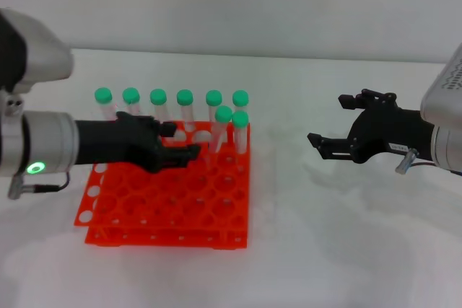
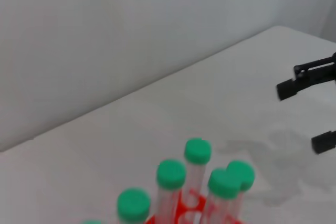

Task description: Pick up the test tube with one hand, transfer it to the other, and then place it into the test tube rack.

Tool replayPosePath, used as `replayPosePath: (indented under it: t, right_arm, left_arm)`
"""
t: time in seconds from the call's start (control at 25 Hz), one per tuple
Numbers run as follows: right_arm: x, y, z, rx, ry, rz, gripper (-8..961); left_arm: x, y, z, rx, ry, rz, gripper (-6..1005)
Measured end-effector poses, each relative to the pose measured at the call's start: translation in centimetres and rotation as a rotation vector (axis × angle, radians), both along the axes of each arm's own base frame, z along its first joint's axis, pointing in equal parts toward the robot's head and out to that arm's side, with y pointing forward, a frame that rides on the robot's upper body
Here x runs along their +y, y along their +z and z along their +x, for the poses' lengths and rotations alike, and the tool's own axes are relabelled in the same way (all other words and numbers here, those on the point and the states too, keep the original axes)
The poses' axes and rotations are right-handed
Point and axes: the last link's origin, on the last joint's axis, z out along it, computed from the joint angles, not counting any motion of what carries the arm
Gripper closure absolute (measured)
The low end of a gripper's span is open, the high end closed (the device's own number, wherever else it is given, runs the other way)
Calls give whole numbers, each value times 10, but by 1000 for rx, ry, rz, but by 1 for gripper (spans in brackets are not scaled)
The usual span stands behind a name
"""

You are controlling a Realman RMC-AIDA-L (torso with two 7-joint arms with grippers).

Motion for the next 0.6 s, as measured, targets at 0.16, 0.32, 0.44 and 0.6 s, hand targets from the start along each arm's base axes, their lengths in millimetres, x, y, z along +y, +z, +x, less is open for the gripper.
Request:
replayPosePath:
  t: [0.16,0.32,0.44,0.6]
  right_arm:
    - [3,7,4,18,-19,23,97]
    - [6,21,13,73,-47,69,97]
    - [9,35,26,144,-70,101,97]
    - [7,63,60,303,-122,122,98]
  left_arm:
    - [-11,10,-20,-16,5,53,361]
    - [-25,16,-37,-96,-75,138,361]
    - [-37,21,-48,-166,-156,238,361]
    - [-52,32,-63,-242,-226,392,361]
